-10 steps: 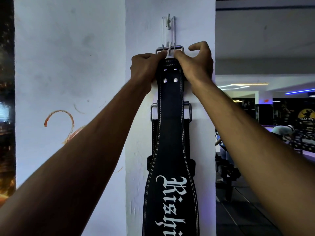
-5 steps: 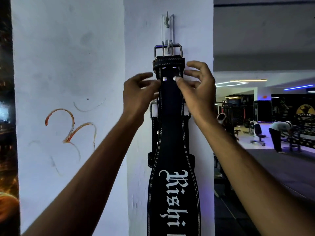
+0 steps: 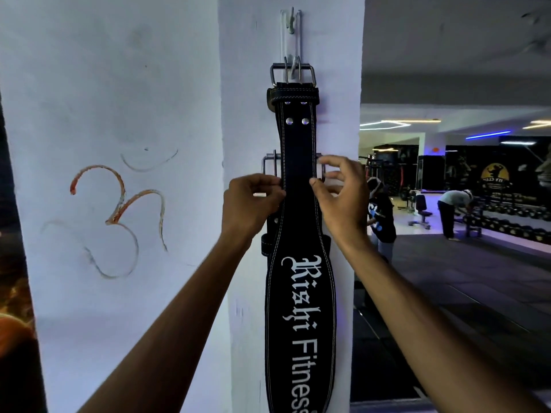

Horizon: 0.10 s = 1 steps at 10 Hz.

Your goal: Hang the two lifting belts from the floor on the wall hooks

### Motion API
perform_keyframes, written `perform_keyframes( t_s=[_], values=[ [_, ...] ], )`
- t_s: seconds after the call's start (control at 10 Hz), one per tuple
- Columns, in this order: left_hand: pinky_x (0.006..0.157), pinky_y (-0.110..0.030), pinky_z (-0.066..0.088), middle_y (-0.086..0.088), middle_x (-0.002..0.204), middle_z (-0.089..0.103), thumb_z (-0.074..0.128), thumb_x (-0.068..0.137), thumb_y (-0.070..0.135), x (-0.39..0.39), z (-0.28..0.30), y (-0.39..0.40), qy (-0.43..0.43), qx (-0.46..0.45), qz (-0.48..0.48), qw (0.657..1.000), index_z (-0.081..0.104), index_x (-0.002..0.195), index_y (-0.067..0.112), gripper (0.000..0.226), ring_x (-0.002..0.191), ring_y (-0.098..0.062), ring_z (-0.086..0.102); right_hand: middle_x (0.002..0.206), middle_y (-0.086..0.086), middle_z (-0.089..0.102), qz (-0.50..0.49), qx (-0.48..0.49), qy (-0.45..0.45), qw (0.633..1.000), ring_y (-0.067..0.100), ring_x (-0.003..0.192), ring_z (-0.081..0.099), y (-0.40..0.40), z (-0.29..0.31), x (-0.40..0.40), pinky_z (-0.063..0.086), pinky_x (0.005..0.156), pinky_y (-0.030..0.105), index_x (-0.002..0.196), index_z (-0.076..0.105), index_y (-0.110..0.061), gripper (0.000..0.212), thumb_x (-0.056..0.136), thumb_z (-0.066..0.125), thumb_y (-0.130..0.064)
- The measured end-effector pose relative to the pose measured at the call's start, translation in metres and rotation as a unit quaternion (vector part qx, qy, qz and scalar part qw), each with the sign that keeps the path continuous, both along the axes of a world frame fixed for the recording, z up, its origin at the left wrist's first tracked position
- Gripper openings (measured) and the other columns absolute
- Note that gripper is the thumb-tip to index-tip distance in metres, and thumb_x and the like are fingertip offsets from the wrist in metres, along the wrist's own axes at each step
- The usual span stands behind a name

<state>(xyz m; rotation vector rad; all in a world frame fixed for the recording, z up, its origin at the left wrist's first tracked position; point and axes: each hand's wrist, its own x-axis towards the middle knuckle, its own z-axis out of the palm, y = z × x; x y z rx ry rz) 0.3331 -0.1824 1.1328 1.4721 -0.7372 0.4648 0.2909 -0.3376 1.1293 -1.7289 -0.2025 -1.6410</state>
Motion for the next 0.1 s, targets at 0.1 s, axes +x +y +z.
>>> perform_keyframes(
  t_s=[0.1],
  values=[
    [0.078, -0.045, 0.063, -0.003, 0.087, 0.076, 0.076, 0.081, 0.009, -0.0093, -0.0246, 0.0096, 0.033, 0.035, 0.012, 0.999, 0.075, 0.098, 0.018, 0.019, 0.068, -0.017, 0.070, 0.112, -0.001, 0.057, -0.028, 0.021, 0.047, 0.998, 0.017, 0.095, 0.062, -0.0007, -0.0206, -0.0127, 0.058, 0.079, 0.045, 0.109, 0.063, -0.023, 0.037, 0.079, 0.072, -0.004]
  ],
)
